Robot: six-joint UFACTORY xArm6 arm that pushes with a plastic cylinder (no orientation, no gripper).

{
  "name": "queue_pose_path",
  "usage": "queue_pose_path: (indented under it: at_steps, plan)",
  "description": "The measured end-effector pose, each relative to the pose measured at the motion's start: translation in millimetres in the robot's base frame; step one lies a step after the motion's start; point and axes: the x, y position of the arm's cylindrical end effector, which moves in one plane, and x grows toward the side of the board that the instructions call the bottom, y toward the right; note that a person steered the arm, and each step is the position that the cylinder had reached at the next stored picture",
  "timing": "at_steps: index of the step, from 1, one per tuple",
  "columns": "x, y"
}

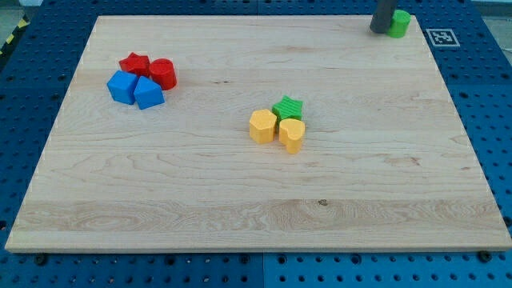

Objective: Move your arm to the red circle

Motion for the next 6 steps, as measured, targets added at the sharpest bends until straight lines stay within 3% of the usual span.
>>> queue_pose_path:
  at_steps: [1,3,5,6]
  plan:
    - [12,-18]
    - [107,-155]
    - [135,-284]
    - [135,-287]
